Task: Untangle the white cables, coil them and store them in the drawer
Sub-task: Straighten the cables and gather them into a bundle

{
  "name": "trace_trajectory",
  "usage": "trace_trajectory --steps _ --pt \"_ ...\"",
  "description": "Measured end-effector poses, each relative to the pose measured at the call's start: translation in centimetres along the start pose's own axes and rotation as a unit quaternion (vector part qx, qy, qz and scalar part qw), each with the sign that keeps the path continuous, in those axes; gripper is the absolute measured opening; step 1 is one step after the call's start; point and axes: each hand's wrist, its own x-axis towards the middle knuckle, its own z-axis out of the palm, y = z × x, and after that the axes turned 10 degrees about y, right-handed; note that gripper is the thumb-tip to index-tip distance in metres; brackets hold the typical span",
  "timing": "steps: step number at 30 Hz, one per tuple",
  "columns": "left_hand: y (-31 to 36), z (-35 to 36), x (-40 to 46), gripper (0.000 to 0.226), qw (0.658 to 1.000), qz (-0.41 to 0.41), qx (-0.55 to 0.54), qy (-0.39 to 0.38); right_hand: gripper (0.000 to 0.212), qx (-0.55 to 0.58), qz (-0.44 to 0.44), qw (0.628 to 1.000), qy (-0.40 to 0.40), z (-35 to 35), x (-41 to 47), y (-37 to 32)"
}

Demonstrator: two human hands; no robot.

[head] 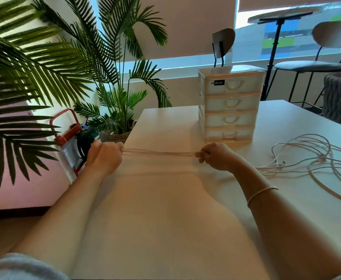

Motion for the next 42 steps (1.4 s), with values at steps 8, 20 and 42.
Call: trace_trajectory --steps 8,20,42 --pt "4.5 -0.1 -0.7 0.035 0.987 -0.035 0.110 -0.115 0.035 -0.063 0.007 0.996 -0.068 0.1 -0.4 0.3" --pt "16.2 -0.5 -0.7 0.031 0.904 0.059 -0.367 -0.211 0.030 -0.007 -0.002 0.996 -0.091 -0.3 -0.5 0.2" --pt "14.3 1.0 -0.7 0.016 0.920 0.038 -0.374 -0.112 0.034 -0.317 0.268 0.908 0.057 -6.8 -1.2 9.4"
